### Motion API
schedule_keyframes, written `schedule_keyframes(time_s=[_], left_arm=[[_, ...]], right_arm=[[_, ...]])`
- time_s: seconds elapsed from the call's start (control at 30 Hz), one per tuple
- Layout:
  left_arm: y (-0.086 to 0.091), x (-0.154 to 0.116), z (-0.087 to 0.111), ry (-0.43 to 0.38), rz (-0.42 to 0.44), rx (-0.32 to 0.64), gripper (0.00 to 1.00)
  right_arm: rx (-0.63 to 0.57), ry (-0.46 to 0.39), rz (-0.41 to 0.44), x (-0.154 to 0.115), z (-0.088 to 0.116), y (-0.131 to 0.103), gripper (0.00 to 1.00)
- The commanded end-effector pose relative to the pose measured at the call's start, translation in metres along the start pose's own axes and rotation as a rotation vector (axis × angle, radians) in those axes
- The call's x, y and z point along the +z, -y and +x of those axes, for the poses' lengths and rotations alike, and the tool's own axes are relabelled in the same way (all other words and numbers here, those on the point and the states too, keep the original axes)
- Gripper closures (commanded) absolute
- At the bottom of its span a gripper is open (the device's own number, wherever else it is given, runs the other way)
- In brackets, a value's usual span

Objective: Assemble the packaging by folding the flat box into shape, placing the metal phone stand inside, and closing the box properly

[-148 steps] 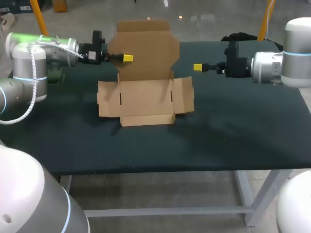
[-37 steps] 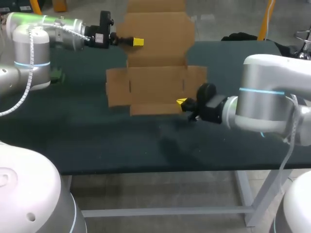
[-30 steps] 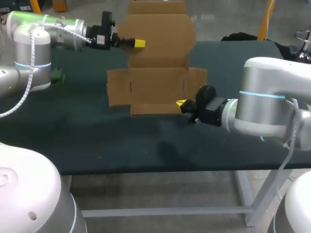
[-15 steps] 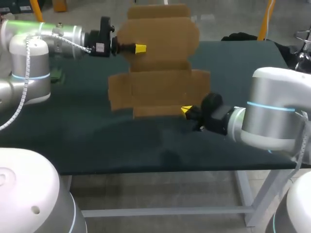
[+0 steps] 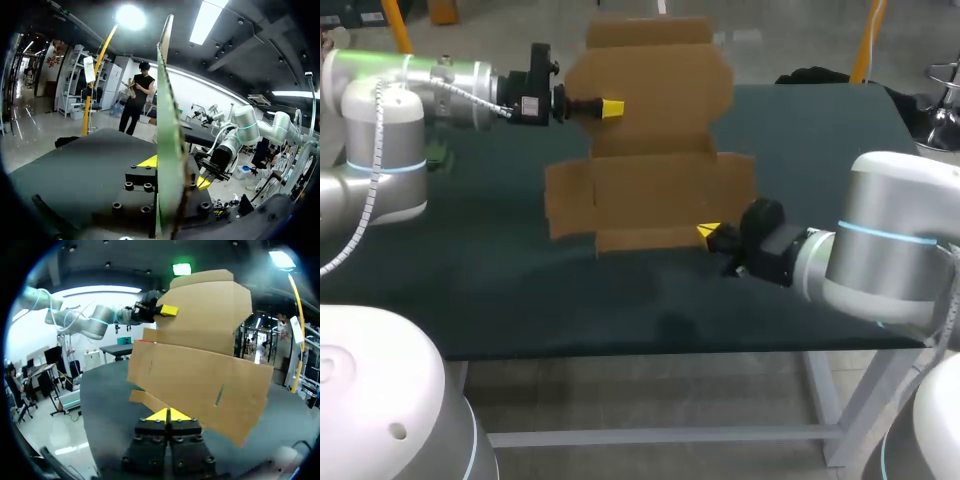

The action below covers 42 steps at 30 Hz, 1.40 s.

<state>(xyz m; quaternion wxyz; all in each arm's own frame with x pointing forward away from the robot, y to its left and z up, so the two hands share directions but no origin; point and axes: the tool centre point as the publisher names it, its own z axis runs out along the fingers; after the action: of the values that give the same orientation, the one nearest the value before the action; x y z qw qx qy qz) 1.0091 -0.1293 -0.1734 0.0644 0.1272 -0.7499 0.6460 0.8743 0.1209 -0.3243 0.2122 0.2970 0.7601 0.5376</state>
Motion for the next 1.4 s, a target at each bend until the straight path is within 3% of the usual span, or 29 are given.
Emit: schedule_keyframes(time_s=[0.03, 0.97, 1.1, 1.4], left_arm=[[-0.007, -0.001, -0.006, -0.022, 0.006, 0.019, 1.0], [-0.023, 0.0, -0.013, -0.122, 0.002, 0.096, 1.0], [-0.026, 0.0, -0.017, -0.13, 0.0, 0.087, 1.0], [-0.027, -0.001, -0.02, -0.133, -0.02, 0.067, 1.0]], right_arm=[[0.004, 0.004, -0.025, 0.0, 0.002, 0.004, 1.0], [0.038, -0.017, 0.015, 0.046, 0.015, 0.013, 1.0], [0.104, 0.048, 0.047, 0.055, 0.011, 0.017, 1.0], [0.104, 0.048, 0.047, 0.055, 0.011, 0.017, 1.0]])
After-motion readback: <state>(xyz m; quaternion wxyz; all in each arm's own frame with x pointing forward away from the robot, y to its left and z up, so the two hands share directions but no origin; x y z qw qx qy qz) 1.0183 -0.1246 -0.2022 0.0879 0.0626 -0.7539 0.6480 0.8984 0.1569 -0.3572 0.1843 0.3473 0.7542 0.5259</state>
